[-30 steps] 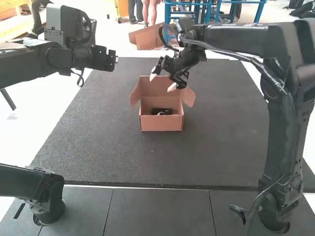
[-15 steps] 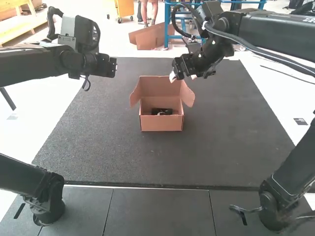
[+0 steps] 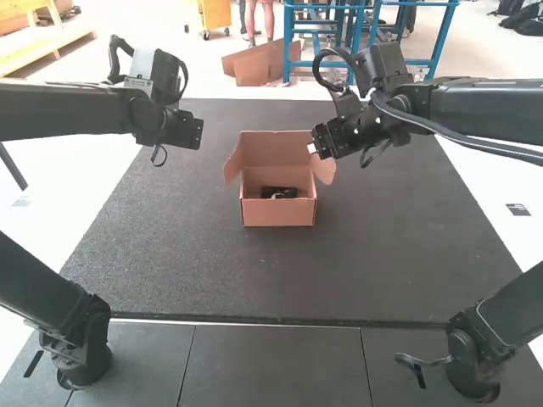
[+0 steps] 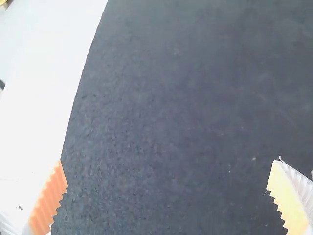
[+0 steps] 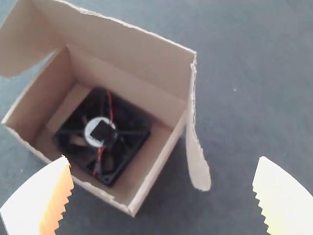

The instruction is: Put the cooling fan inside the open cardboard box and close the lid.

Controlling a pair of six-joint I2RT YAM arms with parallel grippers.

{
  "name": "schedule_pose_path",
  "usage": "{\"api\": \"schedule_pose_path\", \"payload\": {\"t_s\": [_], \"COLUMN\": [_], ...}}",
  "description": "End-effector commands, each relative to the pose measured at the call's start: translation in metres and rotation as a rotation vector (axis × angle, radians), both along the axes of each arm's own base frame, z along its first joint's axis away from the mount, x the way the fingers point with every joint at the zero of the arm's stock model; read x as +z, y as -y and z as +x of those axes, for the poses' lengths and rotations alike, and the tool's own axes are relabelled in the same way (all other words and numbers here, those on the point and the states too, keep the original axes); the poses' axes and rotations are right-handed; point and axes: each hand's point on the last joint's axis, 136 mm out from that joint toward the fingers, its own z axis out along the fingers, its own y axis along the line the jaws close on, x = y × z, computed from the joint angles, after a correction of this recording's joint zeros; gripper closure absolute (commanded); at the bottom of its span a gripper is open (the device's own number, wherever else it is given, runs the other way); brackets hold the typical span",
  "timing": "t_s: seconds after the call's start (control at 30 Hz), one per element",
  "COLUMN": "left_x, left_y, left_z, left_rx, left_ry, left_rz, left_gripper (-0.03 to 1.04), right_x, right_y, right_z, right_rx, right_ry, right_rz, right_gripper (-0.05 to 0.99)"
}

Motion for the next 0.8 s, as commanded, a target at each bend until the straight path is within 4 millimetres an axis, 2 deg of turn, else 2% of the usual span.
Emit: {"api": "schedule_pose_path", "payload": {"t_s": [0.0, 0.47, 0.63, 0.77], "left_x": [0.009, -0.019, -0.037, -0.043], "left_y": [-0.002, 0.003, 0.003, 0.003], "left_z": [0.008, 0.032, 0.038, 0.042], "left_rx": [0.023, 0.032, 0.042, 0.047], "left_ry": [0.027, -0.05, -0.105, -0.122], "left_rz": [-0.002, 0.029, 0.054, 0.063], "left_gripper": [0.04, 0.04, 0.04, 0.04], "right_x": [0.008, -0.007, -0.004, -0.001], "right_y": [0.013, 0.044, 0.042, 0.035], "right_z": [0.009, 0.052, 0.055, 0.053], "right_rx": [-0.029, -0.108, -0.097, -0.066], "right_ry": [0.055, 0.101, 0.101, 0.095], "right_rz": [-0.005, 0.0, 0.023, 0.042], "right_gripper": [0.09, 0.09, 0.09, 0.09]}}
